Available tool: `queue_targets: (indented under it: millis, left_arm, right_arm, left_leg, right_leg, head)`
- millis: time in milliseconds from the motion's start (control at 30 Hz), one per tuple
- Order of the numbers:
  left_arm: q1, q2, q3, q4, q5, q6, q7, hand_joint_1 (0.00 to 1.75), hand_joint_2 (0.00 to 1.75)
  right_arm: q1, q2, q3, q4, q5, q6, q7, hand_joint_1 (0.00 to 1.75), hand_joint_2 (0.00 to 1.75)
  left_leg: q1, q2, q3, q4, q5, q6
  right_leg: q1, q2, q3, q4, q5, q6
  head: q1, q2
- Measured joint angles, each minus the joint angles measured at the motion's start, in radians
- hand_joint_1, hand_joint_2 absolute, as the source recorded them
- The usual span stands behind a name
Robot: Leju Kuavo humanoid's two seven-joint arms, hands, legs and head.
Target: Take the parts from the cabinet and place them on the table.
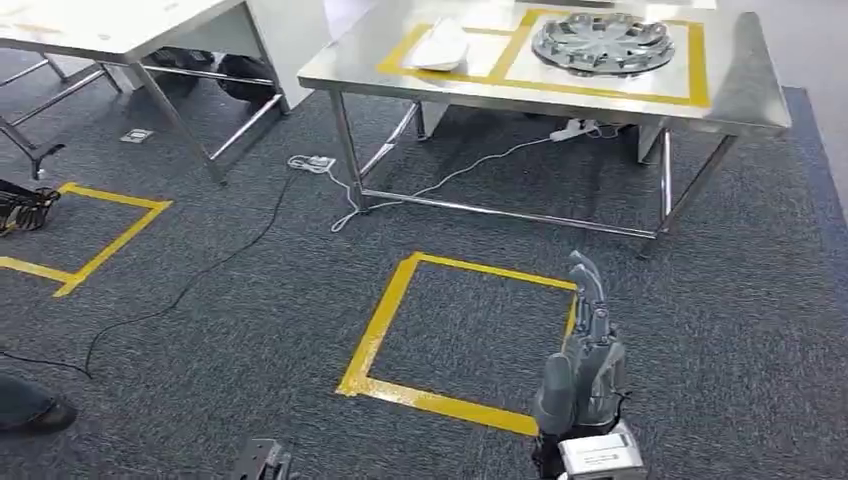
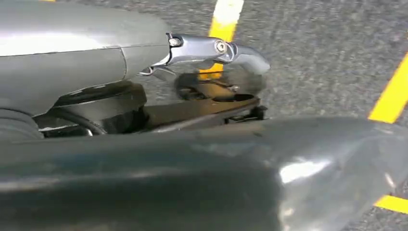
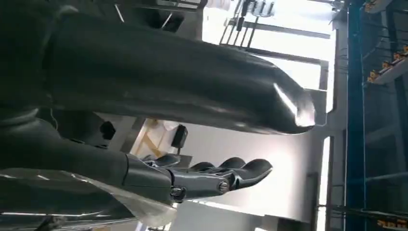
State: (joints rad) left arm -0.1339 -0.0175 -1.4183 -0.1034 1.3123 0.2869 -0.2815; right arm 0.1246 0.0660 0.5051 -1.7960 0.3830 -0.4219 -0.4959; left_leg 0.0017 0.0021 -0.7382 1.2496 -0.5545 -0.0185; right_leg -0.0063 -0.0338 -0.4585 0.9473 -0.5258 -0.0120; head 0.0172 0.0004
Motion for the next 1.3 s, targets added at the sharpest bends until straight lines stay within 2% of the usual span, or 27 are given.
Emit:
queue_targets:
  millis: [33,100,167,200,233,333,367,400,433,500,567,633,667,700,733,833,867,900,967,1033,1067,1133,1167,1200,1233,1267,1300]
  left_arm:
    - [0.001,0.000,0.000,0.000,0.000,0.000,0.000,0.00,0.00]
    - [0.001,0.000,0.000,0.000,0.000,0.001,0.000,0.00,0.00]
    - [0.001,0.000,0.000,0.000,0.000,0.004,0.000,0.00,0.00]
    - [0.000,0.000,0.000,0.000,0.000,0.004,0.000,0.00,0.00]
    - [-0.003,0.000,0.000,0.000,0.000,0.006,0.000,0.00,0.00]
    - [-0.002,0.001,0.000,0.000,0.000,0.007,0.000,0.00,0.00]
    - [0.001,0.000,0.000,0.000,0.000,0.007,0.000,0.00,0.00]
    - [0.001,0.000,0.000,0.000,0.000,0.008,0.000,0.00,0.00]
    - [0.000,0.000,0.000,0.000,0.001,0.008,0.000,0.00,0.00]
    - [-0.001,-0.002,0.000,0.000,0.001,0.008,0.000,0.00,0.00]
    - [0.001,-0.003,0.000,0.000,0.001,0.008,0.000,0.00,0.00]
    - [0.001,-0.003,0.000,0.000,0.001,0.008,0.000,0.00,0.00]
    - [0.000,-0.003,0.000,0.000,0.001,0.008,0.000,0.00,0.00]
    - [-0.001,-0.006,0.000,0.000,0.002,0.008,0.000,0.00,0.00]
    - [-0.004,-0.007,0.000,0.000,0.002,0.008,0.000,0.00,0.00]
    - [-0.002,-0.007,-0.001,0.000,0.003,0.008,0.000,0.00,0.00]
    - [-0.001,-0.003,-0.001,0.000,0.005,0.009,0.000,0.00,0.00]
    - [0.000,-0.004,-0.001,0.000,0.007,0.010,0.000,0.00,0.00]
    - [-0.005,-0.004,-0.002,0.000,0.007,0.010,0.000,0.00,0.00]
    - [-0.005,-0.003,-0.002,0.000,0.007,0.010,0.000,0.00,0.00]
    - [-0.004,-0.003,-0.003,0.000,0.007,0.010,0.000,0.00,0.00]
    - [-0.003,0.000,-0.003,0.000,0.007,0.010,0.000,0.00,0.00]
    - [-0.003,0.001,-0.003,0.000,0.008,0.010,0.000,0.00,0.00]
    - [-0.004,0.002,-0.003,0.000,0.008,0.010,0.000,0.00,0.00]
    - [-0.008,0.000,-0.004,0.000,0.008,0.010,0.000,0.00,0.00]
    - [-0.011,0.000,-0.004,-0.001,0.008,0.010,0.000,0.00,0.00]
    - [-0.009,0.001,-0.004,0.000,0.007,0.010,0.000,0.00,0.00]
  right_arm:
    - [0.000,0.000,0.000,0.000,0.000,0.000,0.000,0.00,0.00]
    - [0.001,0.000,0.000,0.001,0.000,-0.002,0.000,0.00,0.00]
    - [0.000,0.000,0.000,0.001,0.000,-0.004,0.000,0.00,0.00]
    - [0.000,0.000,0.000,0.001,0.000,-0.004,0.000,0.00,0.00]
    - [0.000,0.000,0.000,0.001,0.001,-0.005,0.000,0.00,0.00]
    - [-0.001,0.000,0.002,0.001,0.002,-0.005,0.000,0.00,0.00]
    - [-0.002,0.000,0.002,0.000,0.002,-0.005,0.000,0.00,0.00]
    - [-0.002,0.000,0.002,0.000,0.002,-0.005,0.000,0.00,0.00]
    - [-0.002,0.000,0.002,0.000,0.002,-0.006,0.000,0.00,0.00]
    - [0.003,0.000,0.003,0.001,0.002,-0.006,0.001,0.00,0.00]
    - [0.003,0.000,0.003,0.001,0.002,-0.006,0.002,0.00,0.00]
    - [0.003,0.000,0.003,0.001,0.003,-0.007,0.002,0.00,0.00]
    - [0.002,0.000,0.003,0.001,0.003,-0.007,0.002,0.00,0.00]
    - [0.001,0.000,0.003,0.001,0.004,-0.007,0.002,0.00,0.00]
    - [0.002,0.000,0.003,0.001,0.004,-0.007,0.004,0.00,0.00]
    - [0.001,0.000,0.005,0.001,0.006,-0.007,0.005,0.00,0.00]
    - [0.000,0.000,0.006,0.001,0.006,-0.007,0.005,0.00,0.00]
    - [-0.001,0.000,0.006,0.001,0.006,-0.006,0.005,0.00,0.00]
    - [0.000,0.000,0.008,0.001,0.007,-0.006,0.005,0.00,0.00]
    - [0.001,-0.001,0.007,0.001,0.008,-0.006,0.006,0.00,0.00]
    - [0.001,-0.001,0.007,0.001,0.008,-0.006,0.006,0.00,0.00]
    - [0.001,-0.001,0.008,0.002,0.008,-0.005,0.006,0.00,0.00]
    - [0.000,-0.001,0.008,0.002,0.008,-0.005,0.006,0.00,0.00]
    - [-0.001,-0.001,0.008,0.002,0.009,-0.005,0.006,0.00,0.00]
    - [-0.001,-0.001,0.008,0.002,0.009,-0.005,0.006,0.00,0.00]
    - [-0.001,-0.001,0.008,0.002,0.009,-0.005,0.006,0.00,0.00]
    - [-0.002,-0.001,0.008,0.002,0.010,-0.005,0.006,0.00,0.00]
  left_leg:
    - [0.004,0.000,-0.005,0.061,0.004,-0.004]
    - [0.012,0.001,0.033,0.059,0.076,-0.008]
    - [0.015,0.018,0.155,-0.109,0.104,-0.007]
    - [0.013,0.053,0.216,-0.201,0.087,-0.004]
    - [0.000,0.061,0.237,-0.246,0.070,0.008]
    - [-0.002,0.037,0.226,-0.271,0.054,0.033]
    - [0.007,0.028,0.229,-0.277,0.064,0.041]
    - [0.006,0.023,0.224,-0.278,0.068,0.047]
    - [0.004,0.014,0.217,-0.277,0.073,0.055]
    - [-0.006,-0.003,0.203,-0.277,0.083,0.063]
    - [-0.014,-0.020,0.193,-0.276,0.092,0.066]
    - [-0.020,-0.043,0.190,-0.274,0.098,0.066]
    - [-0.022,-0.054,0.190,-0.274,0.099,0.065]
    - [-0.022,-0.063,0.188,-0.273,0.101,0.064]
    - [-0.028,-0.071,0.181,-0.265,0.103,0.060]
    - [-0.018,-0.095,0.163,-0.266,0.118,0.040]
    - [-0.025,-0.104,0.163,-0.263,0.117,0.036]
    - [-0.025,-0.072,0.152,-0.243,0.096,0.031]
    - [-0.014,-0.028,0.091,-0.106,0.014,0.013]
    - [-0.003,-0.018,0.027,0.041,-0.042,-0.001]
    - [0.002,-0.017,0.020,0.058,-0.039,-0.006]
    - [0.012,-0.011,0.075,-0.042,0.030,-0.012]
    - [0.013,0.004,0.128,-0.143,0.077,-0.013]
    - [0.013,0.037,0.176,-0.232,0.107,-0.013]
    - [-0.001,0.065,0.186,-0.256,0.087,-0.009]
    - [0.002,0.057,0.180,-0.258,0.092,0.008]
    - [0.000,0.049,0.175,-0.256,0.091,0.014]
  right_leg:
    - [0.000,-0.008,-0.014,0.002,0.009,0.002]
    - [0.000,-0.025,-0.039,0.009,0.023,0.006]
    - [-0.003,-0.039,-0.046,0.018,0.032,0.015]
    - [0.001,-0.044,-0.052,0.020,0.035,0.019]
    - [0.003,-0.053,-0.058,0.026,0.039,0.026]
    - [0.004,-0.080,-0.067,0.030,0.048,0.042]
    - [0.002,-0.069,-0.075,0.033,0.039,0.051]
    - [0.000,-0.017,-0.089,0.062,0.011,0.056]
    - [-0.001,0.013,-0.118,0.128,-0.030,0.055]
    - [0.001,0.030,-0.200,0.308,-0.107,0.053]
    - [0.002,0.031,-0.225,0.360,-0.107,0.045]
    - [0.007,0.038,-0.154,0.229,-0.026,0.032]
    - [0.009,0.057,-0.099,0.128,0.020,0.023]
    - [0.010,0.099,-0.064,0.056,0.028,0.012]
    - [0.005,0.110,-0.055,0.034,0.024,0.010]
    - [0.011,0.088,-0.051,0.030,0.028,0.009]
    - [-0.003,0.074,-0.048,0.016,0.037,0.007]
    - [-0.003,0.062,-0.045,0.013,0.040,0.004]
    - [-0.003,0.035,-0.047,0.013,0.041,0.001]
    - [-0.003,0.008,-0.049,0.014,0.040,0.001]
    - [-0.003,-0.003,-0.049,0.014,0.040,0.002]
    - [-0.004,-0.026,-0.048,0.016,0.038,0.005]
    - [-0.005,-0.036,-0.046,0.017,0.035,0.009]
    - [-0.005,-0.045,-0.045,0.021,0.031,0.015]
    - [0.004,-0.052,-0.047,0.025,0.027,0.023]
    - [0.005,-0.060,-0.050,0.029,0.025,0.028]
    - [0.005,-0.067,-0.050,0.029,0.025,0.033]
  head:
    - [0.000,0.000]
    - [0.000,0.000]
    - [0.000,0.000]
    - [-0.001,0.000]
    - [-0.002,0.000]
    - [-0.001,0.000]
    - [0.001,0.000]
    - [0.002,0.000]
    - [0.004,0.000]
    - [0.004,0.000]
    - [0.003,0.000]
    - [0.003,0.000]
    - [0.003,0.000]
    - [0.003,0.000]
    - [0.001,0.000]
    - [0.002,0.000]
    - [0.001,0.000]
    - [0.001,0.000]
    - [-0.013,0.000]
    - [-0.013,0.000]
    - [-0.013,0.000]
    - [-0.012,0.000]
    - [-0.012,0.000]
    - [-0.013,0.000]
    - [-0.015,0.000]
    - [-0.012,0.000]
    - [-0.011,0.000]
